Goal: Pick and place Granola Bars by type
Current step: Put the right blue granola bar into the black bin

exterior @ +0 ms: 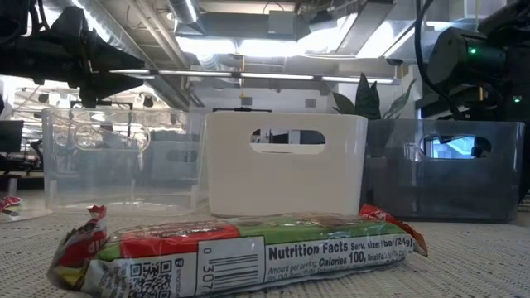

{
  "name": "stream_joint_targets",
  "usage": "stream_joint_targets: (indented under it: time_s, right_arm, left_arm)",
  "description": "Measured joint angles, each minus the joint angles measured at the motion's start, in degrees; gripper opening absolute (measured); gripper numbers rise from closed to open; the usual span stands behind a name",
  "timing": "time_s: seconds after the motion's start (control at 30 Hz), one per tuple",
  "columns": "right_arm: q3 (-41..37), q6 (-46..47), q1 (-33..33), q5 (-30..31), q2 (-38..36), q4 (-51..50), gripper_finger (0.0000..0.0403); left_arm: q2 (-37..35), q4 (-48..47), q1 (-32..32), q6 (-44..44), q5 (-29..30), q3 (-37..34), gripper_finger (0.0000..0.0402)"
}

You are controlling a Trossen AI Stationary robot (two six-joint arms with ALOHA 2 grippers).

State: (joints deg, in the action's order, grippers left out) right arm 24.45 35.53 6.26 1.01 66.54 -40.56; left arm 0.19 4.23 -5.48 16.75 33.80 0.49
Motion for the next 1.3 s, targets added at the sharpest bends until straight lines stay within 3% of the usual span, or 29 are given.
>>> stream_joint_targets:
  time_s: [0.2, 0.83, 0.97, 1.13, 1.3]
  right_arm:
    - [0.0, 0.0, 0.0, 0.0, 0.0, -0.7, 0.012]
    - [6.9, -1.7, 0.0, -1.1, -1.0, -10.8, 0.0114]
    - [11.4, 0.2, 0.0, -1.0, -1.0, -18.0, 0.0114]
    - [20.4, 9.3, 0.0, -1.1, -1.0, -27.8, 0.0114]
    - [30.2, 17.3, 0.0, -2.0, -1.1, -25.7, 0.0114]
  left_arm:
    - [0.0, 0.0, 0.0, 0.0, 1.8, 0.0, 0.0225]
    - [0.0, 0.0, 0.0, 0.0, 1.8, 0.0, 0.0224]
    - [0.0, 0.0, 0.0, 0.0, 1.8, 0.0, 0.0225]
    - [0.0, 0.0, 0.0, 0.0, 1.8, 0.0, 0.0224]
    - [0.0, 0.0, 0.0, 0.0, 1.8, 0.0, 0.0225]
